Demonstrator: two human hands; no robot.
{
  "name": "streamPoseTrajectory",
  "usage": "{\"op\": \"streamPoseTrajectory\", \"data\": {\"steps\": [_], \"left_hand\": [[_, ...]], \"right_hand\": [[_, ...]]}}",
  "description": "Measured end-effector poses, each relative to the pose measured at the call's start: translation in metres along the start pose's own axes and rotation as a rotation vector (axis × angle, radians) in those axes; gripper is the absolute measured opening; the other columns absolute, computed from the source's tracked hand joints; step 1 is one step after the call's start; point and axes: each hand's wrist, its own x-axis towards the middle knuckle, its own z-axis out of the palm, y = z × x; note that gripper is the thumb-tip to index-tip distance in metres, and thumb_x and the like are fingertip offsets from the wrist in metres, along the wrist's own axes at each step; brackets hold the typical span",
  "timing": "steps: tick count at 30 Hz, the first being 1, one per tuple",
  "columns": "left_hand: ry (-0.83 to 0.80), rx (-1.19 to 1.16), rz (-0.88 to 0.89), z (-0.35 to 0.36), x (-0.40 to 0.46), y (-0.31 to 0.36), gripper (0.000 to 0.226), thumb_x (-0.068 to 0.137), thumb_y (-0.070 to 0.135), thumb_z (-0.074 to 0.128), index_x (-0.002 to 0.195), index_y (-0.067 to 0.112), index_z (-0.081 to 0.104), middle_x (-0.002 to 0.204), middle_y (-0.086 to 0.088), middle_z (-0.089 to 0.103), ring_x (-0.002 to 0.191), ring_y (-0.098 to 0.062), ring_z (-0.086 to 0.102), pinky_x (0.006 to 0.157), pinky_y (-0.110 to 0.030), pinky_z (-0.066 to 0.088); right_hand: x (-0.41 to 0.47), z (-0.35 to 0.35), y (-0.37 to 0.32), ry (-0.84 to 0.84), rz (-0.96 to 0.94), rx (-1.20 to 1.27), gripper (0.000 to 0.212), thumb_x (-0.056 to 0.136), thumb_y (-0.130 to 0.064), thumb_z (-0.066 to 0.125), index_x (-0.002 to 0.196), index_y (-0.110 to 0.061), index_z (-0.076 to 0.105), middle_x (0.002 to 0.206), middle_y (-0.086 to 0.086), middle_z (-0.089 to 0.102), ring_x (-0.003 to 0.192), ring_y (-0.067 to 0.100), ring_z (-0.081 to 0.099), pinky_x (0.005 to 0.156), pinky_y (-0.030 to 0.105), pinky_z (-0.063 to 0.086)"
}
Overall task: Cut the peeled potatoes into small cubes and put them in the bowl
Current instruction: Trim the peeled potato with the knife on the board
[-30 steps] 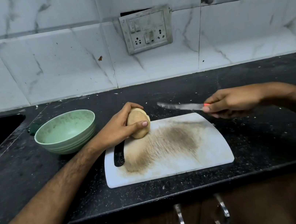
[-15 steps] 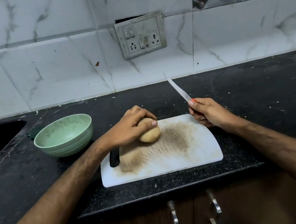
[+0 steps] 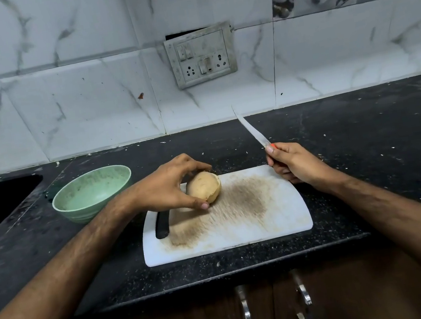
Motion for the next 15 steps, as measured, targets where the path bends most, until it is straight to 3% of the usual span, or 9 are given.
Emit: {"op": "streamPoseTrajectory", "data": {"steps": [3,7,12,15], "left_hand": [[-0.017,-0.026,-0.012,-0.001,0.005,0.001,0.070,0.064,0.050,0.092,0.126,0.040,0.061,0.116,0.017,0.047,0.108,0.002,0.050,0.090,-0.014,0.041],[-0.004,-0.096,-0.009,-0.006,0.006,0.007,0.062,0.062,0.049,0.094,0.115,0.042,0.062,0.117,0.014,0.053,0.106,0.000,0.055,0.090,-0.020,0.046],[0.074,-0.210,0.028,-0.013,0.028,0.037,0.057,0.068,0.043,0.092,0.116,0.035,0.063,0.117,0.015,0.063,0.103,-0.002,0.060,0.078,-0.011,0.043],[0.056,-0.121,0.070,-0.001,0.058,0.060,0.061,0.068,0.048,0.090,0.119,0.031,0.061,0.115,0.016,0.063,0.102,-0.001,0.060,0.081,-0.017,0.047]], "right_hand": [[0.000,0.001,0.000,0.004,-0.001,-0.003,0.036,0.105,-0.036,0.042,0.082,-0.010,0.050,0.055,-0.002,0.031,0.045,0.010,0.020,0.038,0.018,0.017],[0.000,0.000,0.000,0.004,0.005,0.021,0.037,0.105,-0.036,0.043,0.082,-0.009,0.051,0.055,-0.002,0.030,0.045,0.010,0.019,0.038,0.017,0.017],[0.000,-0.003,-0.003,0.033,0.032,0.118,0.035,0.106,-0.034,0.042,0.080,-0.011,0.049,0.054,-0.001,0.030,0.042,0.009,0.018,0.037,0.017,0.015],[-0.001,-0.008,-0.002,0.104,0.044,0.230,0.036,0.106,-0.034,0.041,0.078,-0.013,0.048,0.054,-0.001,0.028,0.040,0.008,0.019,0.036,0.016,0.016]]}}
